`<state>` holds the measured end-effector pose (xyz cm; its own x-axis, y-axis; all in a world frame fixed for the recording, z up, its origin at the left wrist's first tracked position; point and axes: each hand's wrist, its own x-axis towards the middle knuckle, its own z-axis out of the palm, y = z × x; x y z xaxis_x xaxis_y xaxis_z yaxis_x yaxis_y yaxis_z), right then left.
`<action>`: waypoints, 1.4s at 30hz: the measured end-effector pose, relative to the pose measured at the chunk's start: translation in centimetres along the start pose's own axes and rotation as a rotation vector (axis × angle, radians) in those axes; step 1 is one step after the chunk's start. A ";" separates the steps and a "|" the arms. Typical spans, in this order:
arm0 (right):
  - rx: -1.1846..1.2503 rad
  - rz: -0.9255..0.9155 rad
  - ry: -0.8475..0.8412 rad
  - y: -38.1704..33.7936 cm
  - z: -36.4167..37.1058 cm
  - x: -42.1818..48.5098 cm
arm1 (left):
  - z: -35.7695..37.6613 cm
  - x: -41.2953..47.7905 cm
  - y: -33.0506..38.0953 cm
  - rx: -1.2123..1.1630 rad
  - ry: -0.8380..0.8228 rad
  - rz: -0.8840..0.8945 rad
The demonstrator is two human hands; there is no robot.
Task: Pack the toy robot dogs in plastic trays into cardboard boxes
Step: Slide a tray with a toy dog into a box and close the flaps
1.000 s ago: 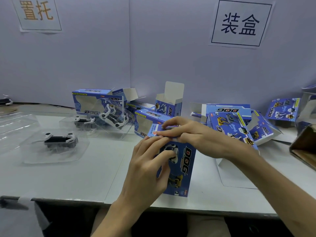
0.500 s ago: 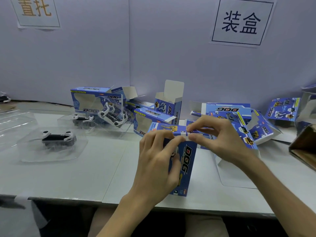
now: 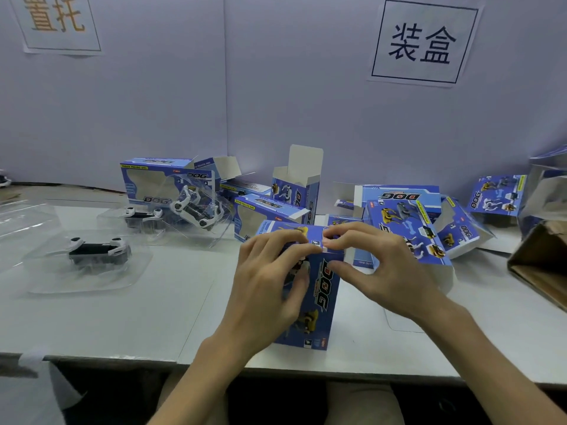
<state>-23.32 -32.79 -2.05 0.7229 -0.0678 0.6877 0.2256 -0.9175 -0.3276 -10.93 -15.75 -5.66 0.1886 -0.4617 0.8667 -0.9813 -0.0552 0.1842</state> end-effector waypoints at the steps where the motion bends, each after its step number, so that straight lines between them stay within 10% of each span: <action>1: 0.008 0.003 0.008 0.1 0.1 0.0 | -0.2 0.2 -0.5 -0.001 0.012 0.006; 21: 0.337 0.184 0.225 -0.7 4.0 -1.1 | -1.1 0.1 -4.4 -0.457 0.127 -0.287; 28: 0.503 0.255 0.344 -1.2 4.7 -2.0 | -1.5 0.4 -5.6 -0.737 -0.392 -0.701; 35: 0.829 0.365 0.514 -1.6 4.2 -3.1 | -1.8 0.2 -4.2 -0.573 -0.325 -0.514; 42: 0.735 0.568 0.282 -1.9 2.0 -3.4 | -2.2 -1.6 -2.7 -0.339 -0.111 -0.289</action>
<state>-24.91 -30.03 -5.05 0.6885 -0.6044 0.4008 0.3124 -0.2516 -0.9160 -8.51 -12.93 -6.57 0.4294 -0.5629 0.7062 -0.8180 0.0891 0.5683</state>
